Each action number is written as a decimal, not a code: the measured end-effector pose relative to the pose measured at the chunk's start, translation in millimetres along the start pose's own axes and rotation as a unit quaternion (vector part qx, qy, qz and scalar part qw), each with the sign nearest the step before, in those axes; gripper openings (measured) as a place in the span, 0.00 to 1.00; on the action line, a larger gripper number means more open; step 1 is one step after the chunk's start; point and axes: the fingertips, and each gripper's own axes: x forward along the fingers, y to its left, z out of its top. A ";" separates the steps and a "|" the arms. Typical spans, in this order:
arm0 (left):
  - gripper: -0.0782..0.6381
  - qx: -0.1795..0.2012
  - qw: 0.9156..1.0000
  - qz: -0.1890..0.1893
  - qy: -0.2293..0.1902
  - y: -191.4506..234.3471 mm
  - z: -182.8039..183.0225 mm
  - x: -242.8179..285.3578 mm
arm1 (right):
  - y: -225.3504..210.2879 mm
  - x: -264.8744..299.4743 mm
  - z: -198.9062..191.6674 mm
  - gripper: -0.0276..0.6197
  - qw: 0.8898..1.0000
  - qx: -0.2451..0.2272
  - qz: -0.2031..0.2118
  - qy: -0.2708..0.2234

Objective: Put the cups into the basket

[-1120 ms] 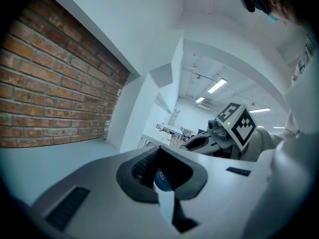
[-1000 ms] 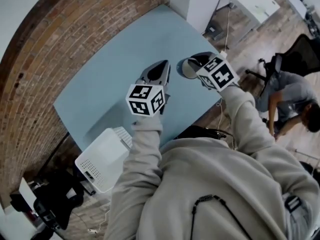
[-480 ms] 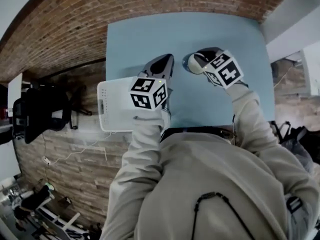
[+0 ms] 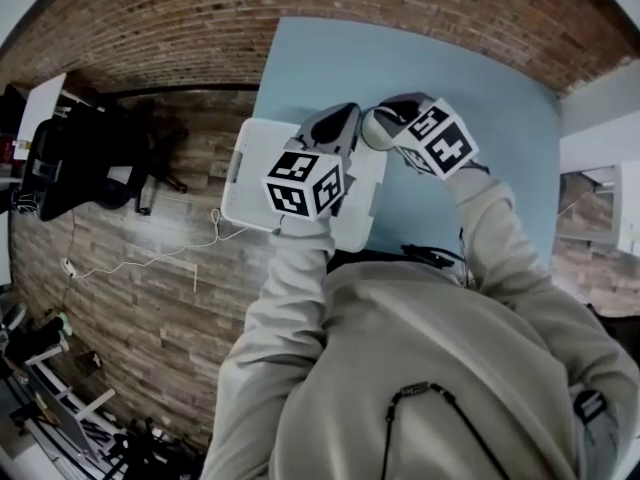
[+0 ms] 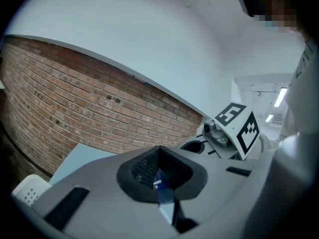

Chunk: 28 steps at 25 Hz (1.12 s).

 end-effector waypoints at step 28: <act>0.10 -0.025 0.991 0.129 -0.039 73.5 6.6 -67.4 | 59.1 52.8 43.6 0.12 0.992 -0.079 0.101 0.008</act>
